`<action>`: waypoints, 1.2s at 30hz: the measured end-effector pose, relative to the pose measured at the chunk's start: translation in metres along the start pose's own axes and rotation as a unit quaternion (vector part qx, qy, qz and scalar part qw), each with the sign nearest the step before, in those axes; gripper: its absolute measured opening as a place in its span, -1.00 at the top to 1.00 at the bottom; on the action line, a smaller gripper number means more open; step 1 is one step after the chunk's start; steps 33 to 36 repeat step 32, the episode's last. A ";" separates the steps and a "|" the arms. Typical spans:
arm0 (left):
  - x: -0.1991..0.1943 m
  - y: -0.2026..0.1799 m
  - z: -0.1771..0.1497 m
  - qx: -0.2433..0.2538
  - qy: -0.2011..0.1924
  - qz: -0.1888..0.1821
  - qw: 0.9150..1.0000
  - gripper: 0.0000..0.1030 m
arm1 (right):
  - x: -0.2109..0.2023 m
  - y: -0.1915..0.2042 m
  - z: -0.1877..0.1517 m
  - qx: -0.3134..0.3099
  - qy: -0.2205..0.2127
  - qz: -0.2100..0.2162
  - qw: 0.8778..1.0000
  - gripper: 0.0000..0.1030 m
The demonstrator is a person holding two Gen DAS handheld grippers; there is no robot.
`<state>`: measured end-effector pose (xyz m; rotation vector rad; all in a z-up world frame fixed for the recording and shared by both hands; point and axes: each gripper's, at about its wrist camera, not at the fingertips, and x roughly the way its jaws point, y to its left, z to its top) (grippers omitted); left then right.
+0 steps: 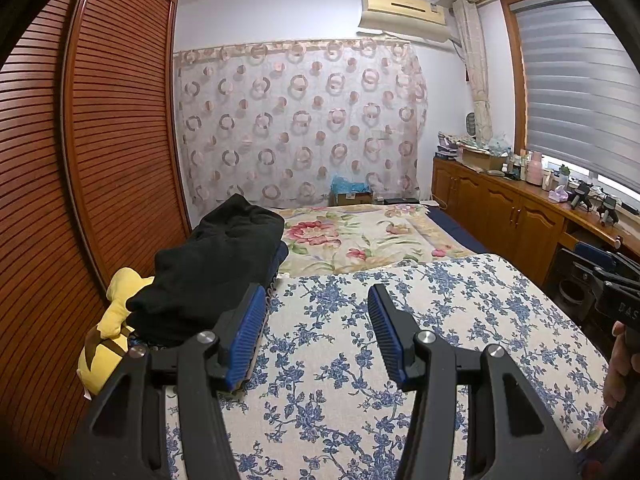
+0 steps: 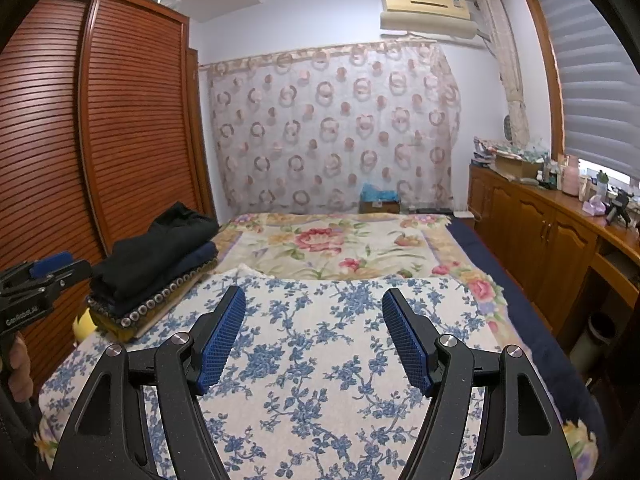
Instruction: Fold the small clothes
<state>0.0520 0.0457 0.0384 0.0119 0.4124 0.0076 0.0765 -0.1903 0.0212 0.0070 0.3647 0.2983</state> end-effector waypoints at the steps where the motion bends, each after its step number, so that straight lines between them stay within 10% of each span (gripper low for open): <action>1: 0.000 0.000 0.000 0.000 0.000 0.000 1.000 -0.02 | 0.000 0.000 0.000 0.001 0.000 -0.001 1.000 -0.42; 36: -0.001 -0.002 0.000 0.001 -0.002 0.001 1.000 -0.02 | -0.001 -0.001 0.000 0.002 0.001 0.000 1.000 -0.42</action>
